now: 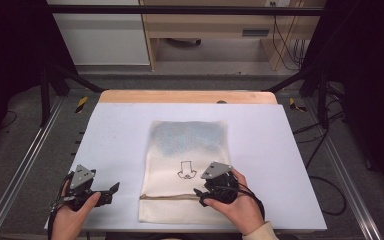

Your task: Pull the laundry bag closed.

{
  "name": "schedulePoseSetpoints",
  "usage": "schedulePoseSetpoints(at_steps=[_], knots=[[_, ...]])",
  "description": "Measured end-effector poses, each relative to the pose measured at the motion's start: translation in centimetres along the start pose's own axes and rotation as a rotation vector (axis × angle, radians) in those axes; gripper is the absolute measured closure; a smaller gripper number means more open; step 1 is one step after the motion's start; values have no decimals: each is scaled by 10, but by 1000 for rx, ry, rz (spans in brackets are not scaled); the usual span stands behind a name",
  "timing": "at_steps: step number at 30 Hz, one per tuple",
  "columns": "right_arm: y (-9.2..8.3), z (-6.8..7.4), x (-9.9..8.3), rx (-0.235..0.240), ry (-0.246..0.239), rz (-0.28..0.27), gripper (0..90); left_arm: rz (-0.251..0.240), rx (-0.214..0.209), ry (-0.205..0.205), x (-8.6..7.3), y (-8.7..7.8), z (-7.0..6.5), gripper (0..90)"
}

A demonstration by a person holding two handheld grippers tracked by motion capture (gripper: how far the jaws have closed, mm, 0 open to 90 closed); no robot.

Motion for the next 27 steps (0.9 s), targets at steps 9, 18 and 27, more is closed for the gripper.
schedulePoseSetpoints(at_steps=[9,18,27], knots=[[13,19,42,116,-76,64,316,3,13,-20,1,3,11,69],[25,34,58,168,-147,78,371,21,12,-25,0,4,11,77],[40,43,69,221,-177,94,467,18,-1,-27,0,3,11,82]])
Point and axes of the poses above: each handheld gripper's, and its own axes: y roughly forward along the jaws, x roughly out of its top, z roughly to its left, the point moved 1 cm from there along y, roughly forward along the jaws, and after that the axes turned 8 degrees about x, right-handed, at the moved point
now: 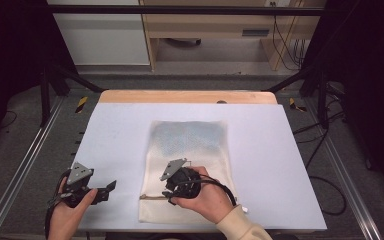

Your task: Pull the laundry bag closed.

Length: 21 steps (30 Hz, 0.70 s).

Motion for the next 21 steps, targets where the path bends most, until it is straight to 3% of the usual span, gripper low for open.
schedulePoseSetpoints(at_steps=[21], knots=[[18,10,23,65,-79,64,611,17,7,-7,-1,-3,3,83]])
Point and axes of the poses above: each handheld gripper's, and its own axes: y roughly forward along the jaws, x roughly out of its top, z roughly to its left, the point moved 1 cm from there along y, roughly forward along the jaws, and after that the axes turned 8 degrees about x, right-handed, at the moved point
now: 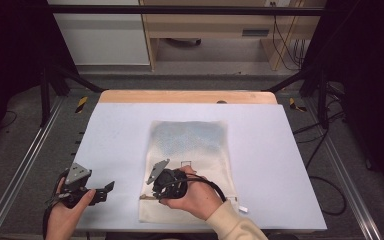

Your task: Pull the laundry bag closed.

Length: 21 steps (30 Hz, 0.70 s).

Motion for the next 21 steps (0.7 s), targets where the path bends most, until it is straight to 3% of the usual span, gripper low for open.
schedulePoseSetpoints(at_steps=[7,14,21], knots=[[0,1,8,21,-22,5,666,-7,-11,8,0,-2,0,86],[4,5,12,40,-41,4,706,3,-5,-12,0,-4,2,86],[19,7,21,73,-64,22,717,7,-24,-20,2,-7,0,86]])
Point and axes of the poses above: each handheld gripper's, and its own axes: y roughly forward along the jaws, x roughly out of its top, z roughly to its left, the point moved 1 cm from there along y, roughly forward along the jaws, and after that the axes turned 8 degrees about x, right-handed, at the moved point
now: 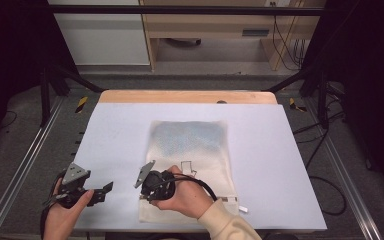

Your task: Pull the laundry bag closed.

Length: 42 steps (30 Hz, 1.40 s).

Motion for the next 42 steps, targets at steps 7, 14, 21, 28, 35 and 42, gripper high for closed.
schedulePoseSetpoints(at_steps=[7,14,21,28,35,42], knots=[[22,-9,5,20,-5,35,729,-35,-4,-14,1,-3,1,83],[38,-17,7,52,21,58,721,-9,-20,-14,1,-3,0,79],[45,-16,6,64,26,80,805,-16,-30,-8,2,-4,-5,80],[40,-17,6,83,32,66,819,-17,-68,-4,3,-7,-10,80],[26,-18,7,100,51,21,819,3,-161,33,-7,-13,-28,81],[25,-19,6,99,39,7,820,-9,-211,39,-10,-15,-45,74]])
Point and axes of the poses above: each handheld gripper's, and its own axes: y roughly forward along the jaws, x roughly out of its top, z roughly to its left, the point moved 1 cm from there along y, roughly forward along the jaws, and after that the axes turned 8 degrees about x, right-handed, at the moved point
